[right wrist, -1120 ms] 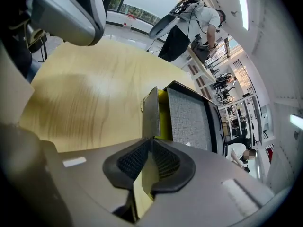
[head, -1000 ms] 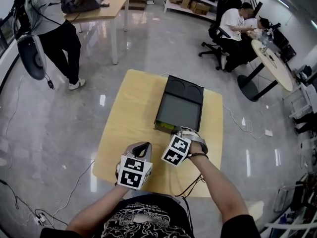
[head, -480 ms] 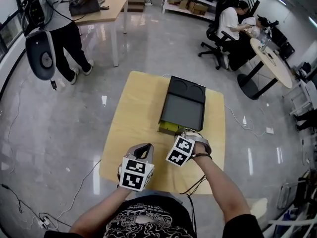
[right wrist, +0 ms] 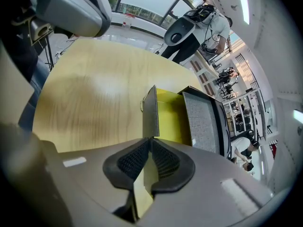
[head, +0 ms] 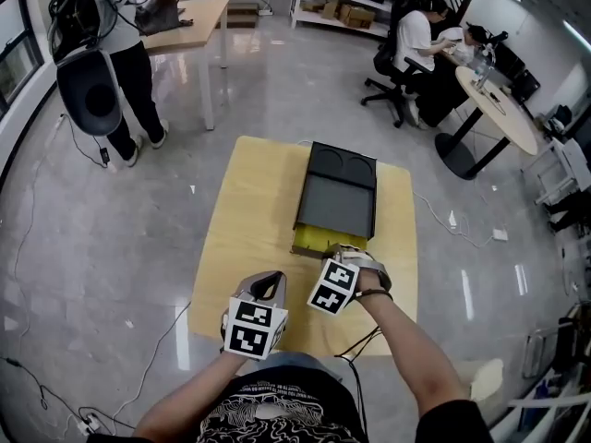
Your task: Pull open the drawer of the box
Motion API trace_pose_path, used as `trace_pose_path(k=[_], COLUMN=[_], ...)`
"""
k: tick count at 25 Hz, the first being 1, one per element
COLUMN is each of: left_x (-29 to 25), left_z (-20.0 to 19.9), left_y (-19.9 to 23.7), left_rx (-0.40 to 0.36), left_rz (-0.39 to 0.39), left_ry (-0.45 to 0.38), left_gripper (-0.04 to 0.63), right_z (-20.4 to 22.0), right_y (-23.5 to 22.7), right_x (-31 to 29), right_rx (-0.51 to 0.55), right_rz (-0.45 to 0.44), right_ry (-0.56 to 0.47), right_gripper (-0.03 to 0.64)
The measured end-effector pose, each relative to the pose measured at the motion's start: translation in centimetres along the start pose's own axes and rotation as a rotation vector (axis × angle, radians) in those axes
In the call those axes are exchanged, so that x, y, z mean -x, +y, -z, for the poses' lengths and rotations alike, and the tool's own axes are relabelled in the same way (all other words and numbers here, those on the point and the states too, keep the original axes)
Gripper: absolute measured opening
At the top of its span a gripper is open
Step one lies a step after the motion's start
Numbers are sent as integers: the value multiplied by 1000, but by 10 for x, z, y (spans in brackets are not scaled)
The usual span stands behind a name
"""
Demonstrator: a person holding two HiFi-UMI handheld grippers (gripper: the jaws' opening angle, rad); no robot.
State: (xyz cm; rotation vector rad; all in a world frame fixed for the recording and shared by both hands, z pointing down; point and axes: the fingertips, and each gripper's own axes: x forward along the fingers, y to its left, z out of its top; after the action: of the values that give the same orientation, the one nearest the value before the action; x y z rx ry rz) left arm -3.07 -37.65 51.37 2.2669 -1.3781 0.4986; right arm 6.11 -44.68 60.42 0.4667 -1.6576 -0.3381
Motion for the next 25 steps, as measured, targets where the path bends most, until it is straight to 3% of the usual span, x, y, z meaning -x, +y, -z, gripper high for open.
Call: trace_pose_path(k=[17,25], left_x=[37,74], left_z=[16,38], left_y=[-16,-5], left_rx=[-25,-36], left_rz=[24,52], left_ry=[-8,-12], left_gripper=[15,17], right_z=[-2,-32], right_y=[54,97], right_x=[25,40], right_rx=[-10,-25], right_rz=[-16,-19], right_ry=[15,29], right_gripper=[35,34])
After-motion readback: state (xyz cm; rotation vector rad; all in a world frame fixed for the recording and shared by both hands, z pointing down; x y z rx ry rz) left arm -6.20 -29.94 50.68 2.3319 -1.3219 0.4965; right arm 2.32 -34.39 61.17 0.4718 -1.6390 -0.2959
